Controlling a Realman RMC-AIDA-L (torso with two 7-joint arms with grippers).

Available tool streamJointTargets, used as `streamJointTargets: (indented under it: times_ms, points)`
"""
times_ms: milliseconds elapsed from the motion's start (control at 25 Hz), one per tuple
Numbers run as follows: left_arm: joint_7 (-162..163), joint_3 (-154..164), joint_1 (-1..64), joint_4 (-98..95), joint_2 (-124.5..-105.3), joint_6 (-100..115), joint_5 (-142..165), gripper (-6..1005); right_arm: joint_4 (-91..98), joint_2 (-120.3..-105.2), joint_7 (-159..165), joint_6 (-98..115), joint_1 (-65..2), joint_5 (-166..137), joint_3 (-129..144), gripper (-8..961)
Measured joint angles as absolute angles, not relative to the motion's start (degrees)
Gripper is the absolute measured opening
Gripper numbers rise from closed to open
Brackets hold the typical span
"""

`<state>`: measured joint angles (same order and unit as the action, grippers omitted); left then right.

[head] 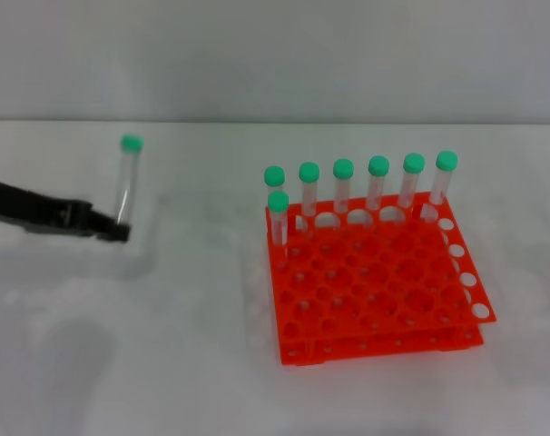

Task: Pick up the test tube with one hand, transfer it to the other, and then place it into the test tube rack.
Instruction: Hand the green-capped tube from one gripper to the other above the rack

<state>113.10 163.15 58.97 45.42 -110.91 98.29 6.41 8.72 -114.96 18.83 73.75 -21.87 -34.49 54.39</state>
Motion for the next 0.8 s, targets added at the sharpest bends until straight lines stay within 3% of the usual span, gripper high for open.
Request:
streamJointTargets:
  times_ms: [200, 440, 640, 800]
  points:
    - [98.01, 163.22, 55.0, 45.03, -111.59, 106.4, -4.11, 195, 15.84, -113.49, 26.48, 75.07, -18.72, -36.26, 63.76, 645]
    - [82.22, 163.22, 52.31, 44.47, -114.29, 111.95, -6.88, 201, 24.92, -110.28, 41.35, 80.03, -17.33, -47.53, 69.18, 645]
    - [71.21, 163.15, 50.27, 44.94, -116.31, 114.27, -9.32, 205, 28.89, -107.8, 54.41, 85.32, -20.13, -56.78, 69.03, 645]
    - [67.42, 163.13, 48.84, 45.24, -116.53, 114.17, -11.74, 209, 29.38, -106.32, 64.38, 90.47, -25.22, -63.14, 69.23, 645]
